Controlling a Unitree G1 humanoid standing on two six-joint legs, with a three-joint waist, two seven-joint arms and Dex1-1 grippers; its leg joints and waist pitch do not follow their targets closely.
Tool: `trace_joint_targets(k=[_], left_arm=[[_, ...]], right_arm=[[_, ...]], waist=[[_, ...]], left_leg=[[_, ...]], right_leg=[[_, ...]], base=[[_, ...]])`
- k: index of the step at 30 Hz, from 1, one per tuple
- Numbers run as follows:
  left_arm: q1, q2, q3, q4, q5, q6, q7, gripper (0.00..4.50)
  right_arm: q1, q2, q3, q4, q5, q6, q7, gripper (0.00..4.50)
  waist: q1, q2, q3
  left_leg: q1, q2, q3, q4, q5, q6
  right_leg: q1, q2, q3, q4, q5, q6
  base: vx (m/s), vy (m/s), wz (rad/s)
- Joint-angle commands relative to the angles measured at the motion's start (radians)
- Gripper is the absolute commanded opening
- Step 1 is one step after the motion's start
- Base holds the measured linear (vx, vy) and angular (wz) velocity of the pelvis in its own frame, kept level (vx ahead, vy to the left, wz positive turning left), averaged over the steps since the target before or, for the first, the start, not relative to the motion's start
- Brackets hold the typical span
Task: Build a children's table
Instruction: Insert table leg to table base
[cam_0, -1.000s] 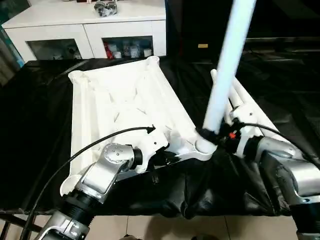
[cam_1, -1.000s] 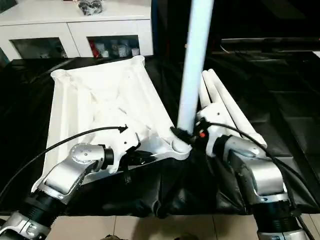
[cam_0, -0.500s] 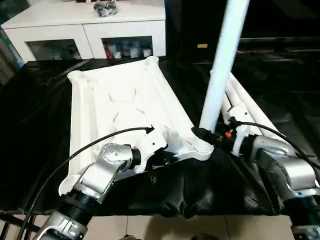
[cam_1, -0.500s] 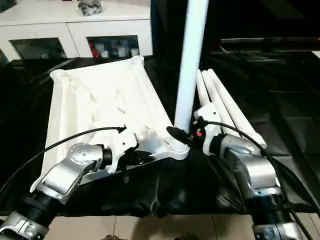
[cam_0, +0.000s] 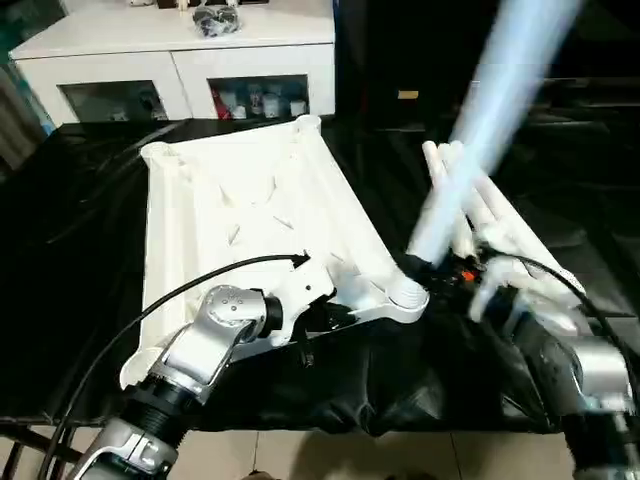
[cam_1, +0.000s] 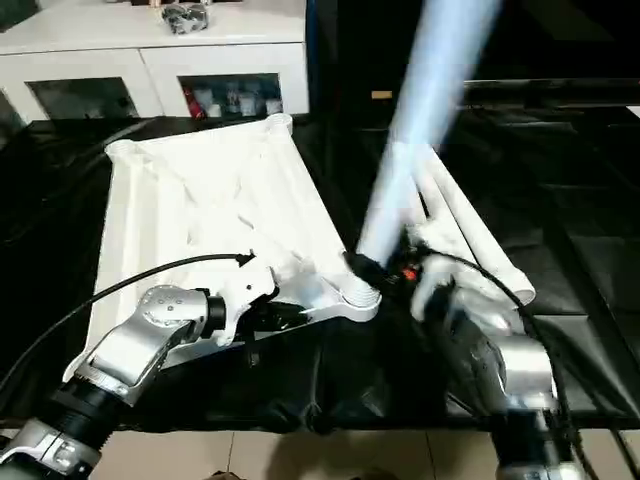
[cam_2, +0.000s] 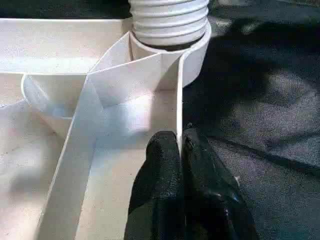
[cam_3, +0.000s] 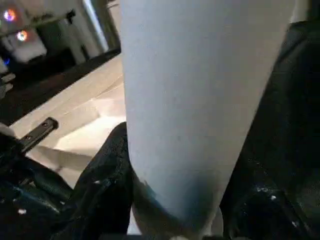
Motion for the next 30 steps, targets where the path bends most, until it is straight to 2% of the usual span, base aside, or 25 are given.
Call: trace_joint_targets(k=[1,6,9,11,13,15,16,17,18,20,21,23,24,27,28,30], left_arm=[[-0.025,0.001,0.032,0.009,-0.013,-0.032,0.018,0.00],[-0.038,-0.008,0.037,0.033,-0.009,-0.041,0.028,0.00],[-0.044,-0.010,0.036,0.042,-0.007,-0.046,0.027,0.00],[-0.049,-0.007,0.032,0.046,-0.002,-0.052,0.026,0.00],[-0.049,-0.004,0.029,0.047,0.001,-0.054,0.025,0.00],[-0.050,0.000,0.024,0.051,0.009,-0.061,0.023,0.00],[-0.051,0.001,0.021,0.054,0.012,-0.064,0.022,0.00],[-0.051,0.001,0.020,0.056,0.013,-0.067,0.021,0.00],[-0.051,0.001,0.018,0.057,0.014,-0.069,0.020,0.00],[-0.051,0.001,0.017,0.058,0.014,-0.070,0.018,0.00],[-0.053,0.003,0.014,0.059,0.016,-0.072,0.015,0.00],[-0.053,0.004,0.012,0.060,0.017,-0.074,0.013,0.00],[-0.053,0.005,0.011,0.058,0.017,-0.074,0.011,0.00],[-0.051,0.007,0.007,0.050,0.017,-0.073,0.005,0.00],[-0.051,0.008,0.006,0.048,0.017,-0.073,0.003,0.00],[-0.050,0.011,0.005,0.044,0.018,-0.072,-0.003,0.00]], right_arm=[[0.047,0.002,0.006,0.042,-0.020,0.022,-0.013,1.88],[0.088,0.034,-0.023,0.051,-0.001,-0.014,-0.022,1.88],[0.108,0.026,0.007,0.028,-0.035,-0.043,-0.021,1.88],[0.116,-0.012,0.074,-0.026,-0.102,-0.068,-0.014,1.88],[0.115,-0.021,0.089,-0.040,-0.113,-0.065,-0.012,1.88],[0.106,-0.037,0.116,-0.055,-0.142,-0.059,-0.008,1.88],[0.099,-0.043,0.128,-0.057,-0.158,-0.060,-0.003,1.88],[0.092,-0.049,0.139,-0.057,-0.169,-0.062,0.002,1.88],[0.077,-0.054,0.151,-0.054,-0.179,-0.058,0.005,1.88],[0.065,-0.058,0.160,-0.050,-0.184,-0.054,0.008,1.88],[0.041,-0.068,0.179,-0.034,-0.194,-0.050,0.020,1.88],[0.027,-0.074,0.193,-0.023,-0.202,-0.050,0.030,1.88],[0.012,-0.078,0.202,-0.011,-0.207,-0.046,0.042,1.88],[-0.027,-0.083,0.218,0.023,-0.215,-0.041,0.075,1.88],[-0.037,-0.084,0.222,0.031,-0.218,-0.040,0.083,1.88],[-0.053,-0.085,0.227,0.043,-0.219,-0.038,0.097,1.88]], waist=[[0.004,-0.016,-0.050],[0.003,-0.016,-0.050],[0.001,-0.016,-0.047],[0.001,-0.017,-0.045],[0.000,-0.017,-0.045],[-0.001,-0.018,-0.045],[-0.003,-0.021,-0.045],[-0.003,-0.020,-0.044],[-0.003,-0.022,-0.044],[-0.005,-0.020,-0.045],[-0.006,-0.024,-0.044],[-0.009,-0.020,-0.045],[-0.011,-0.025,-0.044],[-0.017,-0.027,-0.043],[-0.018,-0.026,-0.042],[-0.022,-0.034,-0.042]], left_leg=[[0.009,0.072,-0.032,-0.092,-0.293,0.042],[0.007,0.072,-0.034,-0.095,-0.316,0.036],[0.008,0.071,-0.035,-0.097,-0.344,0.027],[0.009,0.071,-0.036,-0.098,-0.355,0.021],[0.008,0.071,-0.037,-0.099,-0.355,0.019],[0.008,0.070,-0.038,-0.098,-0.363,0.021],[0.007,0.070,-0.039,-0.098,-0.364,0.023],[0.008,0.070,-0.039,-0.099,-0.365,0.023],[0.008,0.071,-0.039,-0.099,-0.366,0.023],[0.005,0.072,-0.040,-0.102,-0.364,0.023],[0.005,0.072,-0.040,-0.102,-0.366,0.025],[0.006,0.072,-0.041,-0.102,-0.374,0.025],[0.005,0.073,-0.042,-0.102,-0.375,0.026],[0.005,0.072,-0.042,-0.101,-0.391,0.025],[0.009,0.073,-0.041,-0.102,-0.400,0.020],[0.006,0.073,-0.042,-0.103,-0.404,0.019]], right_leg=[[0.040,-0.064,0.045,-0.096,-0.401,-0.202],[0.039,-0.066,0.045,-0.100,-0.426,-0.189],[0.035,-0.067,0.045,-0.105,-0.478,-0.170],[0.033,-0.065,0.044,-0.109,-0.512,-0.152],[0.032,-0.066,0.045,-0.110,-0.527,-0.139],[0.031,-0.067,0.045,-0.112,-0.548,-0.132],[0.030,-0.067,0.045,-0.113,-0.563,-0.126],[0.029,-0.067,0.045,-0.114,-0.567,-0.125],[0.028,-0.067,0.044,-0.115,-0.568,-0.125],[0.031,-0.067,0.043,-0.113,-0.546,-0.129],[0.030,-0.067,0.044,-0.114,-0.546,-0.128],[0.031,-0.068,0.042,-0.113,-0.541,-0.135],[0.031,-0.068,0.043,-0.113,-0.535,-0.138],[0.030,-0.070,0.042,-0.113,-0.544,-0.147],[0.026,-0.069,0.043,-0.116,-0.552,-0.144],[0.029,-0.069,0.043,-0.116,-0.552,-0.144]], base=[[0.000,0.000,0.00],[0.000,0.000,0.00],[0.000,0.000,0.00],[0.000,0.000,0.00],[0.000,0.000,0.00],[0.000,0.000,0.00],[0.000,0.000,0.00],[0.000,0.000,0.00],[0.000,0.000,0.00],[0.000,0.000,0.00],[0.000,0.000,0.00],[0.000,0.000,0.00],[0.000,0.000,0.00],[0.000,0.000,0.00],[0.000,0.000,0.00],[0.000,0.000,0.00]])
